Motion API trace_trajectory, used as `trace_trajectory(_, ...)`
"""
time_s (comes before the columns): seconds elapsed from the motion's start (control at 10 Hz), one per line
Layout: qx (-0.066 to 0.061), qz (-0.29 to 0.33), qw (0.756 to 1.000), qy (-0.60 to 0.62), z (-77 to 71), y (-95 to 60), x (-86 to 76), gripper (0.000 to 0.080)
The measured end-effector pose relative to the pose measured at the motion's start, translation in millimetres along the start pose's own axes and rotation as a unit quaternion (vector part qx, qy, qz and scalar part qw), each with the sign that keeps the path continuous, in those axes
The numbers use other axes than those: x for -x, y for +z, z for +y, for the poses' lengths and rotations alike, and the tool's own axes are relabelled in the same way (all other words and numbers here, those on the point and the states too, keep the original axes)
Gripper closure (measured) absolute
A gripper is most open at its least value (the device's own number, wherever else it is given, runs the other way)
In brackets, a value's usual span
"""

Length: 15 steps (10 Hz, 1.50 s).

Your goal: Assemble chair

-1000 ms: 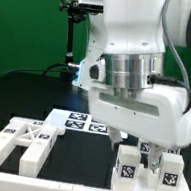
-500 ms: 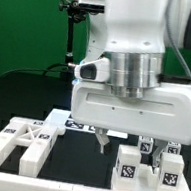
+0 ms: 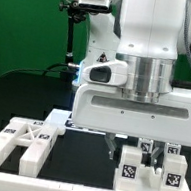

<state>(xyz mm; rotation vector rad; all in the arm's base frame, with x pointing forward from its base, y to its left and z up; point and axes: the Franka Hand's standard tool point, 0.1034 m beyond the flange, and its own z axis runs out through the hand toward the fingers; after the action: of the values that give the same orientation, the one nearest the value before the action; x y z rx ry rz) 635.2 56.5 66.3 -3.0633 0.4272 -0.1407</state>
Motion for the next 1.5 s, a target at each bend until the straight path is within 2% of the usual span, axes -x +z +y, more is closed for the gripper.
trace_trajectory(0.1,0.0,0.0,0.999,0.039,-0.1,0.0,0.0,0.0515)
trace_trajectory(0.3,-0.001,0.0,0.994,0.109,-0.8,-0.2,0.0,0.0514)
trace_trajectory(0.4,-0.001,0.003,0.978,0.206,-3.4,-0.7,0.1,0.0514)
trace_trajectory(0.6,0.001,0.009,0.928,0.373,-7.2,0.1,-0.2,0.0514)
trace_trajectory(0.8,-0.034,0.008,0.846,0.532,-6.7,0.5,-4.7,0.0514)
trace_trajectory(0.9,-0.042,0.005,0.818,0.573,-6.8,0.1,-4.9,0.0514)
trace_trajectory(1.0,-0.042,0.004,0.812,0.582,-7.7,0.7,-4.4,0.0486)
trace_trajectory(1.1,-0.041,0.004,0.813,0.581,-7.6,1.2,-4.1,0.035)
trace_trajectory(1.2,-0.041,0.004,0.822,0.568,-7.5,1.3,-4.1,0.035)
trace_trajectory(1.3,-0.041,0.005,0.827,0.561,-7.1,1.5,-4.2,0.0193)
trace_trajectory(1.4,-0.04,0.008,0.883,0.468,-3.4,0.8,-6.0,0.0162)
trace_trajectory(1.5,-0.039,0.009,0.928,0.37,1.2,-1.2,-7.2,0.0162)
